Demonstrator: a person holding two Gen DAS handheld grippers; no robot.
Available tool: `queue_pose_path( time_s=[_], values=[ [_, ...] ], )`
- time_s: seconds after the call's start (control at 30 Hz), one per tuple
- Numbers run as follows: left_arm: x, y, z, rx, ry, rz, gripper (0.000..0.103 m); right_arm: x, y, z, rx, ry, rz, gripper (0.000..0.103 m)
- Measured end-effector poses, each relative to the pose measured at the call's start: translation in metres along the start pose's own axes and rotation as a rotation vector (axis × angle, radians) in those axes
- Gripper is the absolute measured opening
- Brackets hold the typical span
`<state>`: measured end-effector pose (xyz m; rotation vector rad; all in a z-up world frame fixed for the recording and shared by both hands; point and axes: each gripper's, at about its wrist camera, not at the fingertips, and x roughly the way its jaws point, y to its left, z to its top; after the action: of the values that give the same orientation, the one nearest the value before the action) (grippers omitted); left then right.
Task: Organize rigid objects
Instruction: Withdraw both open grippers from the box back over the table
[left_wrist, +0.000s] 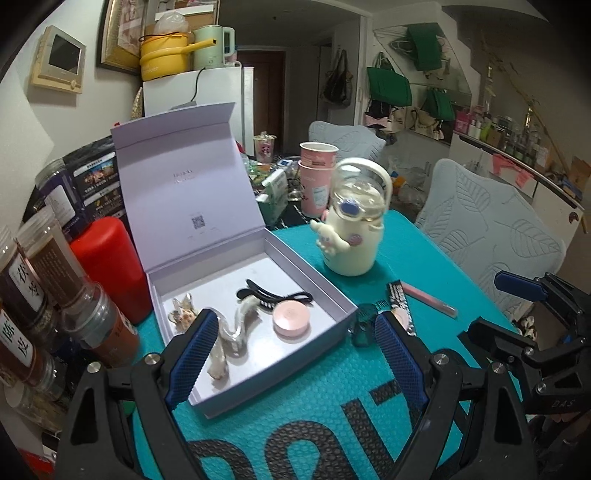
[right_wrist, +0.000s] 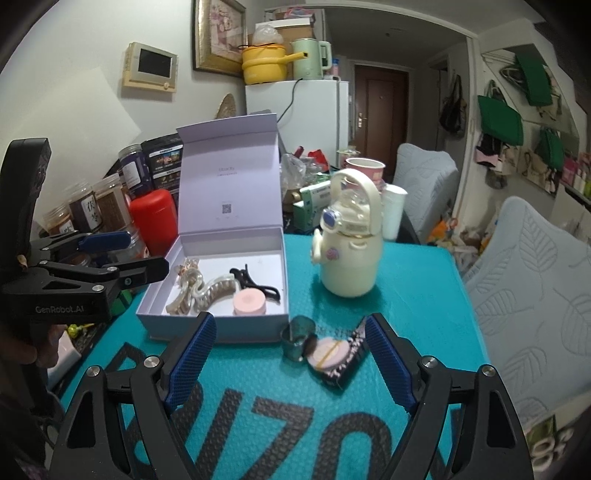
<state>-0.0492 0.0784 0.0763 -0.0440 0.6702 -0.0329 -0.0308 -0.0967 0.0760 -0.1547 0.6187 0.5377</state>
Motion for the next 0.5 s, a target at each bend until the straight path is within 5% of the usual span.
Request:
queue_pose_path(
  time_s=[0.5],
  values=[
    [0.016,-0.023,-0.039,-0.017,0.08,-0.053,0.088,-0.003,-0.02,-0.045,0.068,0.018,0.007,0.084]
  ],
)
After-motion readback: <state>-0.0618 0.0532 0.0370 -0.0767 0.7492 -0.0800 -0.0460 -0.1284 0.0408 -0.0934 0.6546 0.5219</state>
